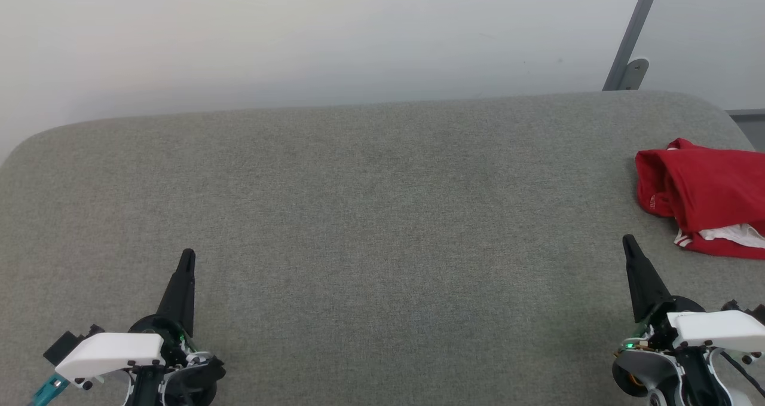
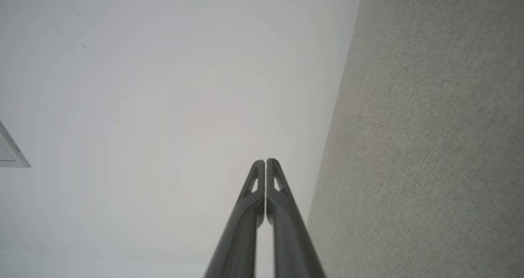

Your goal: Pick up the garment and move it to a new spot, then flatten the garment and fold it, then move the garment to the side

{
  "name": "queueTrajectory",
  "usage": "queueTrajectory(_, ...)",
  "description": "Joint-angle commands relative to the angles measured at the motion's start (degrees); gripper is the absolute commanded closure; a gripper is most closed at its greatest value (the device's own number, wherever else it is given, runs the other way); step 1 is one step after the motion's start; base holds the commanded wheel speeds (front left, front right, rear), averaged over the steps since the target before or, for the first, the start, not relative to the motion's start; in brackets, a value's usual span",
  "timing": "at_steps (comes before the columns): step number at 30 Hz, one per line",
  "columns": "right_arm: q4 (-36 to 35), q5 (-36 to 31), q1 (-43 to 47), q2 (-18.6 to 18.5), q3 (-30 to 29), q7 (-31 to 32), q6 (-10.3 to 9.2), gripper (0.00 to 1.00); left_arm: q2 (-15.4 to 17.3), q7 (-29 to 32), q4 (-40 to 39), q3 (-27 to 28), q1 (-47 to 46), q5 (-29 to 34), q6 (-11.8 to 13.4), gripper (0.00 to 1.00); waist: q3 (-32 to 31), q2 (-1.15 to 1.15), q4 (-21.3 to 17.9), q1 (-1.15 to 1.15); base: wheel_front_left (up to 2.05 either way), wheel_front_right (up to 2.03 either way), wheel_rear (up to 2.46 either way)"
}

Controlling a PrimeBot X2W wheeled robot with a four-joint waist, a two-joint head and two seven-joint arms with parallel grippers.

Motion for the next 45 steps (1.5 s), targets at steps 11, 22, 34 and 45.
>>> queueTrajectory(11, 0.17, 0.17, -0.53, 0.09, -0.02, 0.11, -0.02, 1.00, 0.03, 0.08, 0.01, -0.02, -0.68, -0.14, -0.30, 1.00, 0.00, 0.00, 0.00, 0.00, 0.00, 0.00, 0.00)
queueTrajectory(22, 0.17, 0.18, -0.53, 0.09, -0.01, 0.11, -0.02, 1.00, 0.03, 0.06, 0.01, -0.03, -0.68, -0.15, -0.30, 1.00, 0.00, 0.00, 0.00, 0.00, 0.00, 0.00, 0.00)
queueTrajectory(34, 0.17, 0.20, -0.53, 0.09, 0.01, 0.10, -0.02, 1.00, 0.02, 0.05, 0.00, -0.04, -0.68, -0.15, -0.31, 1.00, 0.00, 0.00, 0.00, 0.00, 0.00, 0.00, 0.00)
queueTrajectory(45, 0.17, 0.21, -0.52, 0.09, 0.02, 0.07, -0.02, 1.00, 0.03, 0.05, 0.00, -0.04, -0.68, -0.16, -0.31, 1.00, 0.00, 0.00, 0.00, 0.00, 0.00, 0.00, 0.00)
